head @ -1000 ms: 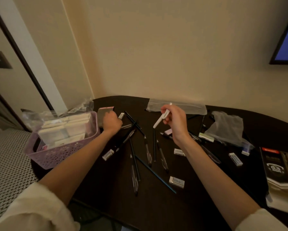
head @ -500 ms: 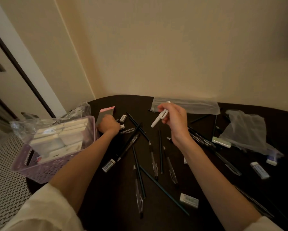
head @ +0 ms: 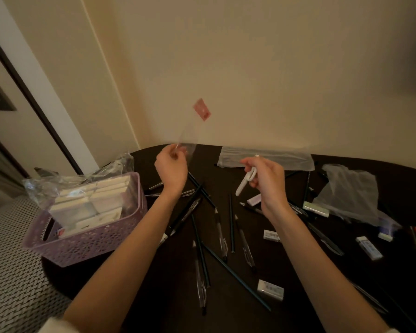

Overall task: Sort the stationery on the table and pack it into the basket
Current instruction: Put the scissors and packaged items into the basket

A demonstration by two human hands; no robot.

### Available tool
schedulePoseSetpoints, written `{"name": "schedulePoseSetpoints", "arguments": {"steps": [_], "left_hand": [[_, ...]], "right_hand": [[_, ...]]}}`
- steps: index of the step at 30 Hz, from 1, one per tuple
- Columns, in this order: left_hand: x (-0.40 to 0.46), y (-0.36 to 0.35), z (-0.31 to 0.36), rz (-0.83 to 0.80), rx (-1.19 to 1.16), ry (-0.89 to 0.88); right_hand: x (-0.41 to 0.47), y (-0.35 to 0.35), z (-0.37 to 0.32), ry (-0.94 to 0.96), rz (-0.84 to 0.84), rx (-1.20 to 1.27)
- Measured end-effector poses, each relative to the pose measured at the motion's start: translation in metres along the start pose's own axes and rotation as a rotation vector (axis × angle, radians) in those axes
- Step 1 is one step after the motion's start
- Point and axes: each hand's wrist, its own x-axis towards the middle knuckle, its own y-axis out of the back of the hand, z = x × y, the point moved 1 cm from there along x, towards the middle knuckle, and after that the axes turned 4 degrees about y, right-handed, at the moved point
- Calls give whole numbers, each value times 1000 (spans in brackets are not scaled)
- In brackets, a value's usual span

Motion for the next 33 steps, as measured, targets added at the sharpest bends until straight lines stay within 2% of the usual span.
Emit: {"name": "schedulePoseSetpoints", "arguments": {"steps": [4,7,11,18,20,23,25,33], "left_hand": [[-36,-2,21,-282,-557,248],[-51,-6,39,-423,-685,261],[-54,-25,57,-447,-613,173],[-66,-64,66,-424,-153,-460],[-68,-71,65,-463,-69,-580],[-74,-76,62,-618,-52,-685],[-79,-76,63,-657,-73,-737],[-83,-66,72,-842,-22,-730]], "right_hand": [[-6,10,-2,38,27,-94],[-3,16,-3,51,10,-142],[9,29,-7,26,-1,-165],[25,47,-4,26,93,-108],[28,50,-4,-1,90,-54],[29,54,-5,-95,92,64],[31,57,-4,-141,93,128],[40,75,1,-200,204,212]]}}
